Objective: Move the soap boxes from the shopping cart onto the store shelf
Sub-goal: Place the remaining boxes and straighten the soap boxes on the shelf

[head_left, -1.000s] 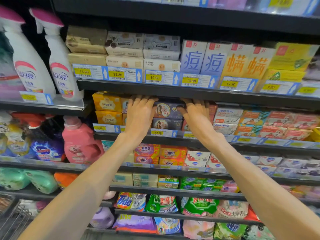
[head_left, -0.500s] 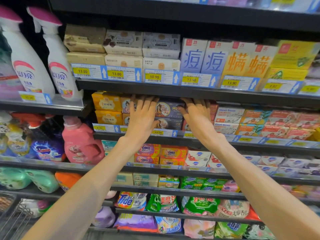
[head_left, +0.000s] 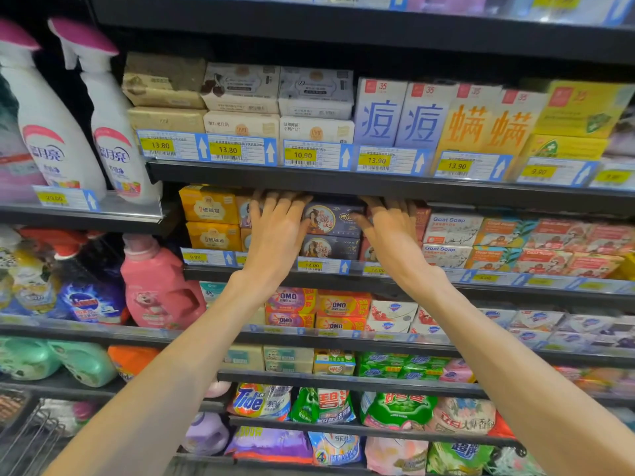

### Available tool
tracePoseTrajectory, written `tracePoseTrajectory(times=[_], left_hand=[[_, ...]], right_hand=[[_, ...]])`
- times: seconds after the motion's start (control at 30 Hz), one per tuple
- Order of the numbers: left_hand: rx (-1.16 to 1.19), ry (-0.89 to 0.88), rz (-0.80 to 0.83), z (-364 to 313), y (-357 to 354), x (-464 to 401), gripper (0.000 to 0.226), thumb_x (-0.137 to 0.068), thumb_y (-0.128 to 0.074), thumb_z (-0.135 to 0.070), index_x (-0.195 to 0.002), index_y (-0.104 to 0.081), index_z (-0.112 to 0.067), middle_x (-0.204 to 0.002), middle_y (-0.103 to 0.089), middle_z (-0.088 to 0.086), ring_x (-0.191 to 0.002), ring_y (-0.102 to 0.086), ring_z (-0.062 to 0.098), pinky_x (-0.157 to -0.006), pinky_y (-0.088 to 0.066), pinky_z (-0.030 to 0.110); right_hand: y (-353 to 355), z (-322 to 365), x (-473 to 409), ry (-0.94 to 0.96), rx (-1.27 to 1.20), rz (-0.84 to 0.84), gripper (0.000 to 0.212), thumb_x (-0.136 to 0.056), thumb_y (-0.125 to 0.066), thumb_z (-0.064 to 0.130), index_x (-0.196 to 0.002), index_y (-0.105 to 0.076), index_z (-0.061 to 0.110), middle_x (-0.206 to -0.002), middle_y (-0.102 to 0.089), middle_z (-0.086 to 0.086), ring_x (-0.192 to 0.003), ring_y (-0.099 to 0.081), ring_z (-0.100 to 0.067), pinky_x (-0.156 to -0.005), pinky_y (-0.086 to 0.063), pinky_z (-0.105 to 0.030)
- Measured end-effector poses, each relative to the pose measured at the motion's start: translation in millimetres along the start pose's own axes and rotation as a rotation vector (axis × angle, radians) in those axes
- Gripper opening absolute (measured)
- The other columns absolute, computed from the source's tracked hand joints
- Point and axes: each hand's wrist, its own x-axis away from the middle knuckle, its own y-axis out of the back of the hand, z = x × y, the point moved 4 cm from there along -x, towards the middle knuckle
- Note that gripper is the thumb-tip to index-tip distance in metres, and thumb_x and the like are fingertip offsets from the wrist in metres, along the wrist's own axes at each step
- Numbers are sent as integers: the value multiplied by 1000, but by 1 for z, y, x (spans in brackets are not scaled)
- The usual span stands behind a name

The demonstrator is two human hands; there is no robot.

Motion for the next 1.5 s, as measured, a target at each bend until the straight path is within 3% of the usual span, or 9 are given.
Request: tracePoseTrajectory(times=[0.1, 0.2, 0.47, 0.7, 0.87, 1.0, 1.23, 1.5], left_hand=[[3, 0, -1, -1, -1, 1, 37, -95, -65, -25, -131, -61, -16, -131, -63, 6, -130, -48, 31, -117, -26, 56], [11, -18, -35, -5, 2, 3, 39, -95, -64, -26, -133, -60, -16, -134, -61, 5, -132, -46, 29, -119, -24, 54], [113, -180, -61, -70, -5, 12, 44, -92, -62, -28, -133, -58, -15, -132, -58, 4, -131, -48, 25, -117, -28, 51], [83, -128, -20, -103, -27, -15, 37, -97, -56, -32, -130, -62, -17, -136, -60, 5, -130, -49, 31, -118, -26, 56], [48, -67, 29, -102, -30, -22, 39, -94, -63, -29, -132, -62, -20, -135, -62, 6, -133, -47, 35, -117, -26, 57], [30, -56, 34, -100, -29, -26, 41, -87, -76, -17, -127, -67, -21, -129, -66, 3, -129, -51, 35, -114, -26, 56], [78, -70, 11, -103, -20, -24, 35, -89, -73, -18, -124, -68, -20, -122, -69, 3, -124, -55, 31, -113, -28, 53], [98, -65, 10, -103, -18, -22, 35, -90, -73, -18, -125, -68, -19, -123, -69, 3, -124, -55, 30, -115, -28, 52]], right_hand=[[1, -1, 0, -15, -40, 10, 44, -101, -48, 47, -133, -58, 18, -134, -59, -15, -130, -47, -41, -113, -33, -48], [4, -1, 5, 45, -4, -48, 43, -101, -49, 46, -131, -60, 18, -134, -60, -12, -132, -45, -37, -116, -29, -48], [11, -45, 44, 164, 70, -399, 44, -97, -58, 38, -132, -56, 12, -120, -59, -10, -116, -49, -32, -113, -32, -48], [22, -101, 46, 9, 102, -406, 37, -96, -49, 39, -111, -61, 8, -107, -62, -15, -104, -52, -39, -105, -37, -55], [25, -107, 35, 65, 18, -396, 37, -94, -62, 26, -129, -63, 15, -119, -68, -12, -119, -53, -38, -111, -31, -54], [25, -110, 30, 1, -133, -304, 39, -97, -58, 32, -135, -59, 24, -123, -69, -6, -126, -50, -30, -113, -27, -46], [27, -111, 30, -2, -195, -340, 36, -98, -59, 34, -132, -63, 22, -123, -70, -4, -126, -52, -26, -114, -26, -41], [28, -112, 32, 34, -178, -377, 33, -96, -63, 29, -128, -65, 21, -114, -72, -2, -119, -54, -26, -111, -34, -50]])
